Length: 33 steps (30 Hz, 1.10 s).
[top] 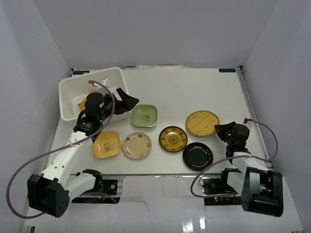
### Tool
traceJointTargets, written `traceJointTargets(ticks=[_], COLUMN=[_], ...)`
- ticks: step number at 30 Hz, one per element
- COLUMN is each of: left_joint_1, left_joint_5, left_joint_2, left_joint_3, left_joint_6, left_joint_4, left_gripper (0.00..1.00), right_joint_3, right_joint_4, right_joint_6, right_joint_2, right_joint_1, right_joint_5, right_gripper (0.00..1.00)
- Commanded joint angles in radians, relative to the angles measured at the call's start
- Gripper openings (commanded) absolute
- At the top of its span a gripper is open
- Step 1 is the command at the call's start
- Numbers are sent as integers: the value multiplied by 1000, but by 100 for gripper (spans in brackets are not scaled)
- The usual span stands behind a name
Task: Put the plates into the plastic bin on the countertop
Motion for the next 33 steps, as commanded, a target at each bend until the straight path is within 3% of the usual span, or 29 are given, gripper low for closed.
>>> traceJointTargets(ticks=[1, 8, 21, 25, 26, 28, 29, 33], left_joint_1=[-85, -245, -306, -309, -308, -308, -309, -308], left_joint_5=[150, 186, 202, 221, 222, 227, 230, 281], left_joint_2=[26, 221, 543, 568, 559, 548, 542, 526], left_joint_3=[-2, 61, 95, 84, 72, 64, 58, 57], left_joint_6=[16, -24, -102, -126, -130, -142, -146, -162], left_joint_4=[16, 125, 359, 418, 435, 462, 470, 499], left_gripper=[91, 89, 84, 65, 52, 40, 29, 10], right_joint_3=[7, 56, 77, 76, 76, 74, 73, 67], right_joint_4=[60, 79, 352, 386, 384, 378, 378, 392], right_joint_6=[1, 12, 178, 185, 179, 176, 173, 176], right_joint_2=[-93, -257, -145, -114, -111, -105, -102, -88], right_joint_1=[-8, 11, 103, 121, 121, 121, 121, 121], right_joint_5=[-17, -271, -599, -620, -622, -619, -622, -626], right_gripper=[8, 8, 8, 8, 8, 8, 8, 8])
